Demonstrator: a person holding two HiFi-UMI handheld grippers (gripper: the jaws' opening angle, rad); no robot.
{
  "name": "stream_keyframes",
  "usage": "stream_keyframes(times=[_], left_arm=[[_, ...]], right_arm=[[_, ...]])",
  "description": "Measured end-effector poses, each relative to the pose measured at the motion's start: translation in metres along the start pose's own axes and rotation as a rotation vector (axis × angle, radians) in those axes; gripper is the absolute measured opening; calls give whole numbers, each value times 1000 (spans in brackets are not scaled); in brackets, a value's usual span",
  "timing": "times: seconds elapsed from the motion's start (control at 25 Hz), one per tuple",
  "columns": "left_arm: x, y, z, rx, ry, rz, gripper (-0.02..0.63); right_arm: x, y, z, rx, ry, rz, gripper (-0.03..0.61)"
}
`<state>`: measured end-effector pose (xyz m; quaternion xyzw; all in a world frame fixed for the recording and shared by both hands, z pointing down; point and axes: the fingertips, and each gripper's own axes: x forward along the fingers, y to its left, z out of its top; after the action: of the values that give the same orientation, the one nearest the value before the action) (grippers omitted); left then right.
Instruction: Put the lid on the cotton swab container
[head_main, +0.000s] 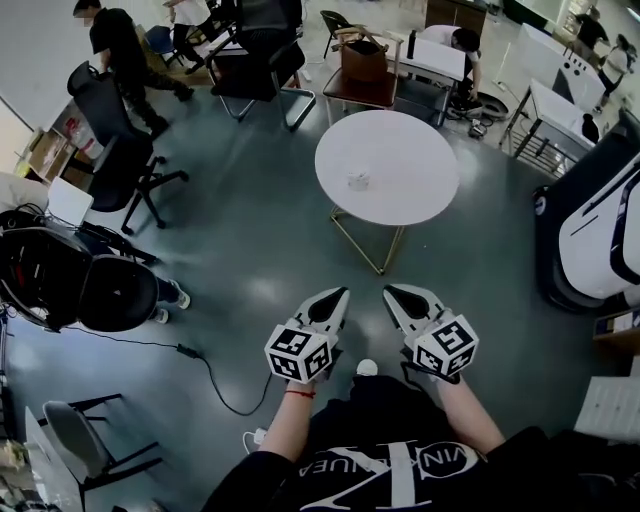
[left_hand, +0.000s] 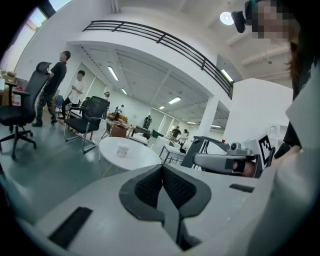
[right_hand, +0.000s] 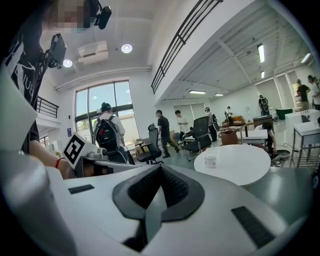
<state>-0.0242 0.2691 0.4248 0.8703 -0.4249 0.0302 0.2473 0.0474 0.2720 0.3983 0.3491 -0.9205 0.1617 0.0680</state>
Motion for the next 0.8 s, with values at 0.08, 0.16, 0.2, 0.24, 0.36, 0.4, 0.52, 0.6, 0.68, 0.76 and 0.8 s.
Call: stream_keyframes(times=[0.08, 0.16, 0.2, 0.24, 0.36, 0.4, 0.52, 0.6, 0.68, 0.76, 0.8], left_arm=[[11, -1, 4, 4, -1, 6, 8], [20, -1, 7, 8, 0, 11, 8], [24, -2, 8, 10, 1, 13, 8], [27, -2, 9, 12, 3, 14, 8], [35, -3, 11, 20, 13, 18, 8], [35, -3, 11, 22, 16, 20, 8], [36, -2, 13, 35, 23, 22, 8], [39, 0, 15, 40, 25, 24, 8], [43, 4, 17, 39, 27, 25, 8], [50, 7, 17, 40, 35, 19, 8], [54, 9, 17, 43, 40, 13, 8]], right_arm=[[-1, -12, 4, -1, -7, 1, 3], [-2, -22, 5, 1, -9, 0, 3], [-2, -26, 6, 4, -10, -1, 3], [-3, -30, 6, 7, -10, -2, 3], [-3, -35, 7, 15, -13, 4, 3], [-3, -36, 7, 16, -14, 6, 3], [-1, -38, 8, 25, -22, 4, 3], [2, -40, 9, 29, -26, 3, 3], [6, -43, 10, 27, -24, 4, 3], [11, -47, 9, 26, -17, 2, 3], [14, -50, 9, 26, -13, 0, 3]])
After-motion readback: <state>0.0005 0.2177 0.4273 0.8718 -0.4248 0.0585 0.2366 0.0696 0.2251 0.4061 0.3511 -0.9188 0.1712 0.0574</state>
